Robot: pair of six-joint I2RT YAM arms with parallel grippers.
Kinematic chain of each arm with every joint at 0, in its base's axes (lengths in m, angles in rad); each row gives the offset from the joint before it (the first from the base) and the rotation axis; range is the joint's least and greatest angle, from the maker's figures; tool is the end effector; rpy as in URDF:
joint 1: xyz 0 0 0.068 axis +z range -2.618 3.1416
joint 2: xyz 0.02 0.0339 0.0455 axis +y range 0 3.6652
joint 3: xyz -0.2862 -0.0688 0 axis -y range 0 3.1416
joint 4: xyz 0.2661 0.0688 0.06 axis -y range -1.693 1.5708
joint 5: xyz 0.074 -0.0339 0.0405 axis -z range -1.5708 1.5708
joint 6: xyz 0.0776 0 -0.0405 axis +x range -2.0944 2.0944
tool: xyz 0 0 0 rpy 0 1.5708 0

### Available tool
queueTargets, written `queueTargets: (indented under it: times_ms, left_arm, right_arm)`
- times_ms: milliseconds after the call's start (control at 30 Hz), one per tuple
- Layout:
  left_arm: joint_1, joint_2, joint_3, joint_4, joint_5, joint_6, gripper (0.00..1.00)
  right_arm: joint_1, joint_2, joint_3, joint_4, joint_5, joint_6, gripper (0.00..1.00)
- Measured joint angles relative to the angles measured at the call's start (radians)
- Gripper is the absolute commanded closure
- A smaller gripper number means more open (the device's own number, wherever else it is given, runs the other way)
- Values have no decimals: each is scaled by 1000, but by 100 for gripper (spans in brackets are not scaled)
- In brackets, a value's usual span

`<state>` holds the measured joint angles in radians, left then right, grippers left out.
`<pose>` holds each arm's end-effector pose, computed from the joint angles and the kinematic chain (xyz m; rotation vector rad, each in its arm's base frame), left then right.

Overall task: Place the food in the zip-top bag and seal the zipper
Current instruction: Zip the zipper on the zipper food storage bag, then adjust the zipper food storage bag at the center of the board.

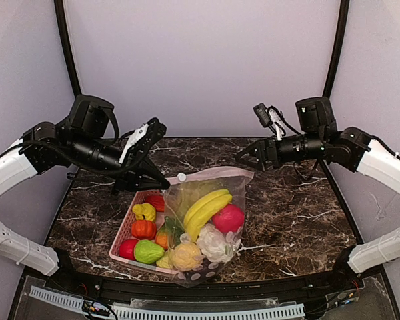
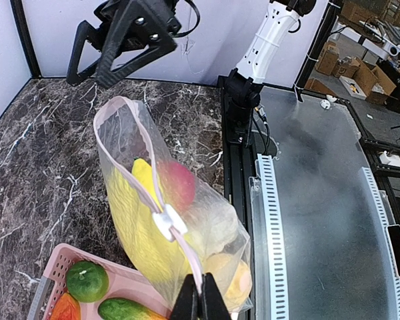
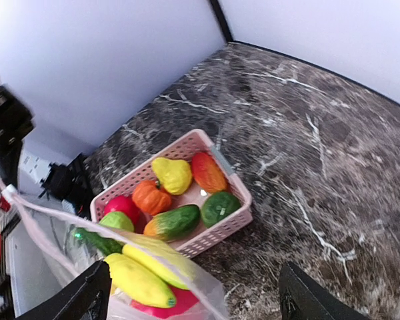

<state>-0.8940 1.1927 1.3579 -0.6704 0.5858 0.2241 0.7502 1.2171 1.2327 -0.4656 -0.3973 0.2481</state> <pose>0.1471 -0.2516 0.4153 1.4361 1.5885 -1.0092 0.2115 0.2381 0.3828 -0.7872 1.9898 1.0129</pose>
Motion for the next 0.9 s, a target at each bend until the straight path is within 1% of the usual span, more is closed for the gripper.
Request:
queueTargets:
  times_ms: [100,200,300,433,567,633,700,900]
  left_arm:
    - [0,0,0,0,0,0,99]
    - [0,0,-1,0,0,0,99]
    - [0,-1,-5,1,0,0,99]
    - [0,-4,-11,2,0,0,99]
    - [0,-11,-16,2,-1,0,99]
    - [0,-13,-16,2,-1,0,99]
    - [0,-13,-16,2,-1,0,99]
    - [0,-13,-16,2,0,0,99]
  right_arm:
    - [-61,-2,-37,-7,35,51,16]
    - [-100,-11,-87,13,13,76,18]
    - [-146,-45,-168,64,-72,83,19]
    - [-215,-117,-305,180,-216,82,22]
    - [-237,-198,-409,278,-345,82,29]
    - [-238,-215,-427,317,-388,80,35]
    - [-240,-212,-433,351,-416,77,40]
    - [-245,-152,-444,437,-471,77,52]
